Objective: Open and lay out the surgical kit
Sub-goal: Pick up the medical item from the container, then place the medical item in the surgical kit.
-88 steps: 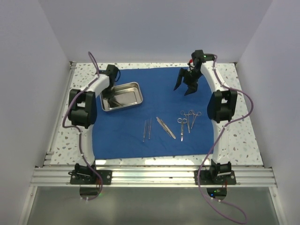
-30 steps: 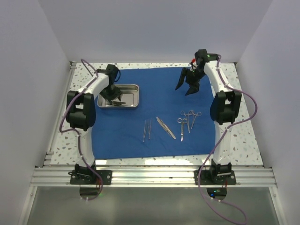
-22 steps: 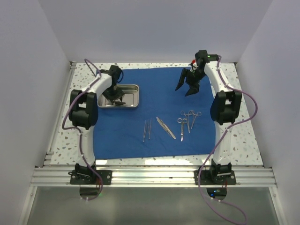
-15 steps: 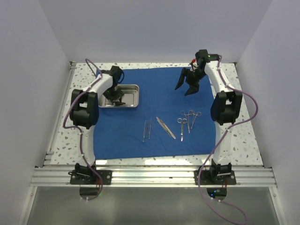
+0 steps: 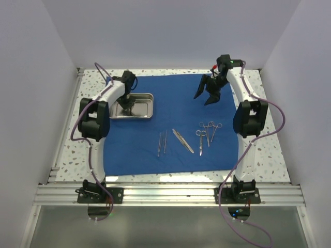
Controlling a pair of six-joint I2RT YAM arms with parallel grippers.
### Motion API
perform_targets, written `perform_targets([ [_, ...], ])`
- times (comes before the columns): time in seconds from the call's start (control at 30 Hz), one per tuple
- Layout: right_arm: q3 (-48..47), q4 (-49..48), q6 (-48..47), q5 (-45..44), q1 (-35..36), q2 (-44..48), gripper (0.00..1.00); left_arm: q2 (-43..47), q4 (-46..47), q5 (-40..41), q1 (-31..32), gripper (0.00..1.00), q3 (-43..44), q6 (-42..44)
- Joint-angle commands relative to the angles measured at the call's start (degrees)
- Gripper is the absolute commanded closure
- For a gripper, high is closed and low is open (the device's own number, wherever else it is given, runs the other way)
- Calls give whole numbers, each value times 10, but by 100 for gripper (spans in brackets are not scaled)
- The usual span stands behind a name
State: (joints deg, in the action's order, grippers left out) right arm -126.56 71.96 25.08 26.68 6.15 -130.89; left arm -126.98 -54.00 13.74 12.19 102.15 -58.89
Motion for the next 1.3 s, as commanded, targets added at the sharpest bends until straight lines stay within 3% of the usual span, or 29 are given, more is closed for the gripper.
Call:
perform_targets([
  [0.0,-4,2,7,21,-4,30,30,-28,41,16,-3,100,7,16],
  [0.13,-4,2,6,17,-4,32,30,-20,50,32,-5,100,37,68],
  [0.23,-8,0,5,15,-4,36,30,-17,40,38,-7,100,108,111],
  [0.43,-11,-3,5,12,-4,46,30,-19,14,-14,-9,100,232,217],
  [0.67,-7,-2,5,7,-4,69,30,34,-40,-51,-9,100,252,275],
  [0.8,-4,-1,1,0,-4,91,30,115,-33,-183,-1,100,193,355],
  [0.93,4,0,-3,-13,-4,110,30,237,28,-271,36,100,-33,370],
  [1.0,13,1,-5,-18,-4,121,30,286,32,-308,63,100,-90,382],
  [1.13,56,-3,-1,-22,-4,148,30,339,45,-339,114,100,-207,378],
  [1.27,85,-9,0,-34,-3,186,30,356,39,-332,137,100,-245,356],
])
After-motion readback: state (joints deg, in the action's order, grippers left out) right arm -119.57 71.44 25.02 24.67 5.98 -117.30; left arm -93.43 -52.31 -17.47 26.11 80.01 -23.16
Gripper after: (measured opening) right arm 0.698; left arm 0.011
